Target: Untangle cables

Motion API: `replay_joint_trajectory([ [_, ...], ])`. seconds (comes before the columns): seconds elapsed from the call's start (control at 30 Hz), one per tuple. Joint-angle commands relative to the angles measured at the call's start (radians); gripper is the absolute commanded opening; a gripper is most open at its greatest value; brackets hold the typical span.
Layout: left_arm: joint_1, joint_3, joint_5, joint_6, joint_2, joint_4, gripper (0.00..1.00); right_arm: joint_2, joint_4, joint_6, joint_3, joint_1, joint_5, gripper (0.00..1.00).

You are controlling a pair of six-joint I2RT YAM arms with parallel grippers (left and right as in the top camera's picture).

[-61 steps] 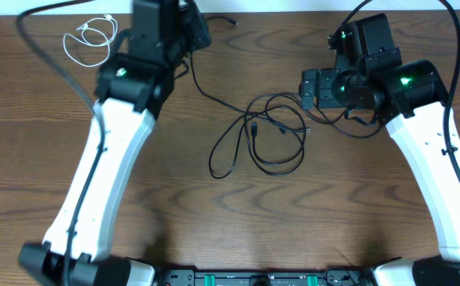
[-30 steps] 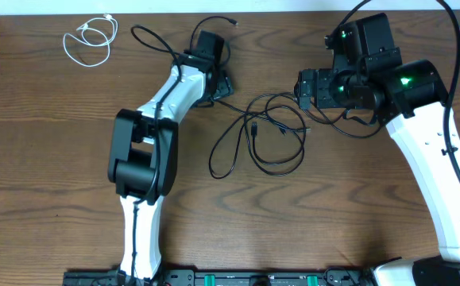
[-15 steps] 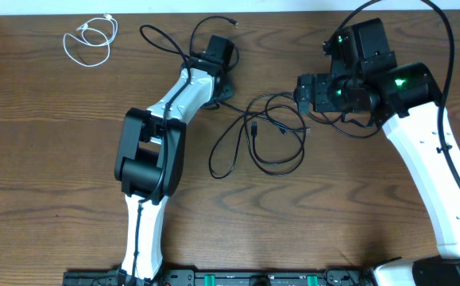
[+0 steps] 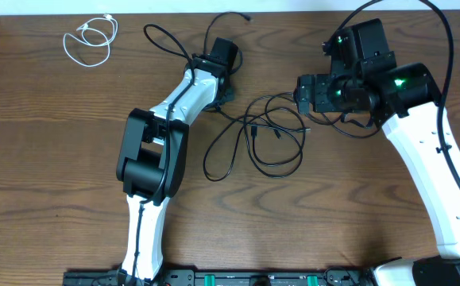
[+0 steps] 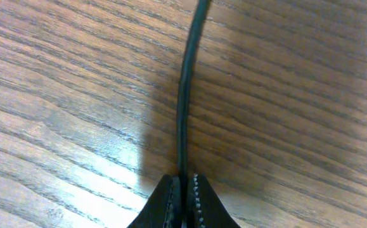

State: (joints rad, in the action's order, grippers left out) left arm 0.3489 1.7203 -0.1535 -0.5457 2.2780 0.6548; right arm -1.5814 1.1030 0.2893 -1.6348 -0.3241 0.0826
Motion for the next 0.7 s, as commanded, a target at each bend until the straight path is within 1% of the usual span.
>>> replay_joint_trajectory([
  [0.0, -0.005, 0.028, -0.01, 0.068, 0.015, 0.045, 0.07, -0.008, 0.006, 0.01, 0.005, -0.005, 0.006, 0.99],
  [0.07, -0.005, 0.052, -0.014, 0.074, -0.026, 0.063, 0.07, -0.008, 0.007, 0.01, 0.006, -0.005, 0.006, 0.99],
  [0.17, -0.005, 0.072, -0.007, 0.074, -0.136, 0.066, 0.07, -0.008, -0.011, 0.01, 0.007, -0.005, 0.006, 0.99],
  [0.23, -0.004, 0.072, 0.026, 0.074, -0.228, 0.066, 0.07, -0.008, -0.041, 0.01, 0.013, -0.005, 0.006, 0.99],
  [0.4, -0.004, 0.072, 0.132, 0.081, -0.415, 0.066, 0.07, -0.008, -0.165, 0.01, 0.062, -0.005, 0.046, 0.99],
  [0.53, -0.004, 0.072, 0.155, 0.082, -0.518, 0.066, 0.07, -0.008, -0.266, 0.019, 0.135, -0.005, 0.153, 0.99],
  [0.67, -0.004, 0.072, 0.185, 0.082, -0.598, 0.06, 0.07, -0.008, -0.381, 0.063, 0.227, -0.005, 0.2, 0.99],
])
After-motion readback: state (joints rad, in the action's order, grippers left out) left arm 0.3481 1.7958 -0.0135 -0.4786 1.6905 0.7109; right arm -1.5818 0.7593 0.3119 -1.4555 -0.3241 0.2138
